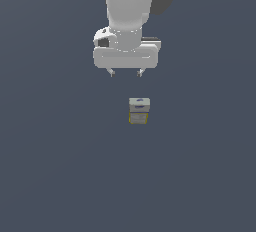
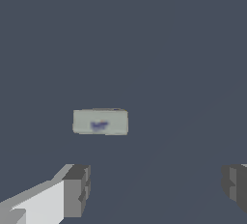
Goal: Pick up the object and move it to a goal position.
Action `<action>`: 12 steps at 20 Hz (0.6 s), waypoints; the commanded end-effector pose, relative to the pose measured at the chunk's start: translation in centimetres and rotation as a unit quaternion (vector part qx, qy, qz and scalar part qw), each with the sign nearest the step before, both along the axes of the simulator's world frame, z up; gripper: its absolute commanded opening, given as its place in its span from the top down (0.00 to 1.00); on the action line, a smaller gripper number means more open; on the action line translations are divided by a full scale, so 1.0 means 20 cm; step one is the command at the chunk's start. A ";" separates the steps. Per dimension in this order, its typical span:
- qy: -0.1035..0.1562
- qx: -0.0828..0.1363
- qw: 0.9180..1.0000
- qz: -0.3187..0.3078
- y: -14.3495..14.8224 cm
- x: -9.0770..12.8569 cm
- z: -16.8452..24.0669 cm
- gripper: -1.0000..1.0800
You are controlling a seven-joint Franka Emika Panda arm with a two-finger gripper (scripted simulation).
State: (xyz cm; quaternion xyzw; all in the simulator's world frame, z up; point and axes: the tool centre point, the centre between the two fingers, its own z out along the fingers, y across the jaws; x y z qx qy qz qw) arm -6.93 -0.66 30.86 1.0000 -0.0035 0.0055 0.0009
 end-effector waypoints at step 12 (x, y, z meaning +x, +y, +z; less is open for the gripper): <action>0.004 0.005 1.000 -0.005 -0.07 0.02 0.01 0.04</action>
